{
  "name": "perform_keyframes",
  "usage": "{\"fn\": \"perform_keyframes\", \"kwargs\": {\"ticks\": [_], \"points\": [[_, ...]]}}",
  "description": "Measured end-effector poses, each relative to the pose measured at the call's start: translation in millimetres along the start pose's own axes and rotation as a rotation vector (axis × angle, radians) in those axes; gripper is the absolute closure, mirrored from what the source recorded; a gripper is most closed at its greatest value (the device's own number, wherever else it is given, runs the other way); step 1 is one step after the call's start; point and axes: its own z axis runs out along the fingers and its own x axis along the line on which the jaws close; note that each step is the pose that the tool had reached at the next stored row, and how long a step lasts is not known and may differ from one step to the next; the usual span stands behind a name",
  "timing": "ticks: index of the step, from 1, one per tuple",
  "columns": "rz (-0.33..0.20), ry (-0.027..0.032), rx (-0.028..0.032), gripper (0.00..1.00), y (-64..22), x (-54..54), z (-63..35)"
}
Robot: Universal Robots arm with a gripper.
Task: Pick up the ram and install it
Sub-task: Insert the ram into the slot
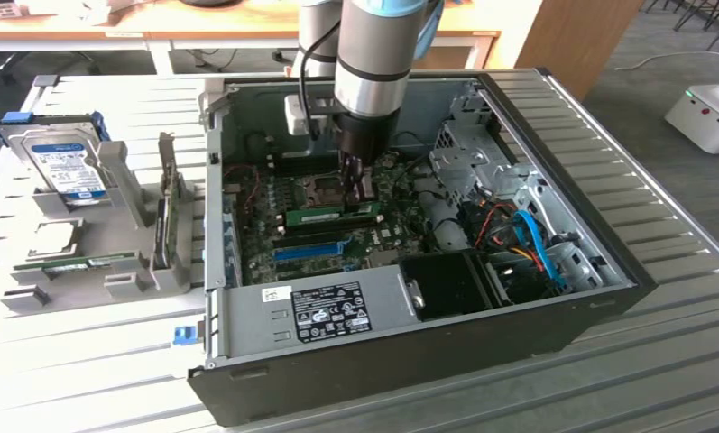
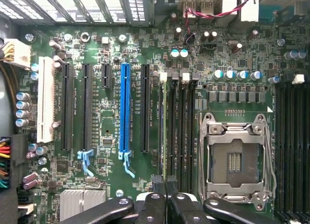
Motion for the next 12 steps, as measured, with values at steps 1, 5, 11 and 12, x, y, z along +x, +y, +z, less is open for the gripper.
{"fn": "perform_keyframes", "kwargs": {"ticks": [1,5,11,12], "points": [[0.0,0.0002,0.0,0.88,0.0,0.0,0.6],[0.0,0.0003,0.0002,0.88,-0.1,0.1,2.9],[0.0,0.0003,0.0002,0.88,0.3,0.0,3.1],[0.0,0.0002,0.0002,0.88,0.6,0.0,3.1]]}}
